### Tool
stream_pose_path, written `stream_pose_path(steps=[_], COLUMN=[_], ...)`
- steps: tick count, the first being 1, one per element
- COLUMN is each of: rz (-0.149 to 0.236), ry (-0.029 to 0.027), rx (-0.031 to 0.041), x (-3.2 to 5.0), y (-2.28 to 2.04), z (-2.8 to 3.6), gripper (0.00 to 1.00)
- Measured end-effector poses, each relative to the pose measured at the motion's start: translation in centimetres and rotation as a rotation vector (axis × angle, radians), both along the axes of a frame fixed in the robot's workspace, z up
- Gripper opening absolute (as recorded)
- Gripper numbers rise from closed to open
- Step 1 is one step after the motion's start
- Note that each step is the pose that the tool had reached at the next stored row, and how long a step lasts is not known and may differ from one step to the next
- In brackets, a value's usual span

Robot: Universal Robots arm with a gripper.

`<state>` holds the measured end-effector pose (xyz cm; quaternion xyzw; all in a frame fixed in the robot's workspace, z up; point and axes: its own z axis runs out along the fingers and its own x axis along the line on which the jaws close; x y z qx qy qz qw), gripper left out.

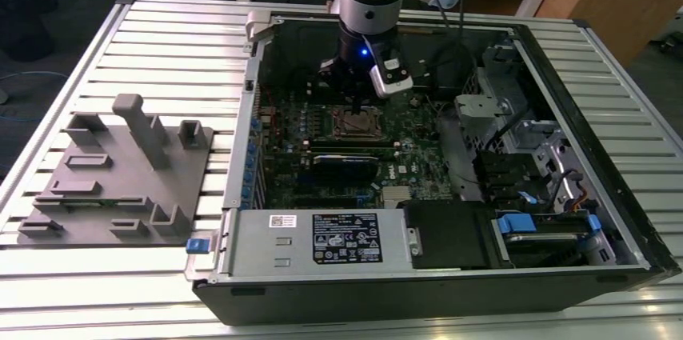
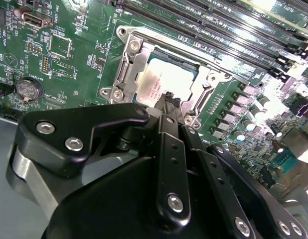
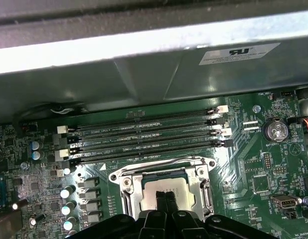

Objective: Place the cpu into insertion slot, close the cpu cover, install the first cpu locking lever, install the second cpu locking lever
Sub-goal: 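Install the first cpu locking lever, then install the second cpu locking lever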

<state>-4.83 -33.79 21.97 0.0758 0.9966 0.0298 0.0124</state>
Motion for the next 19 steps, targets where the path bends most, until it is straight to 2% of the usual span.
stream_pose_path(steps=[6,8,19], rz=[0.010,0.039,0.040], ry=[0.0000,0.0000,-0.0001], rx=[0.0000,0.0000,0.0003], x=[0.00,0.00,0.01], y=[0.00,0.00,0.00], z=[0.01,0.01,0.36], gripper=[0.10,0.10,0.10])
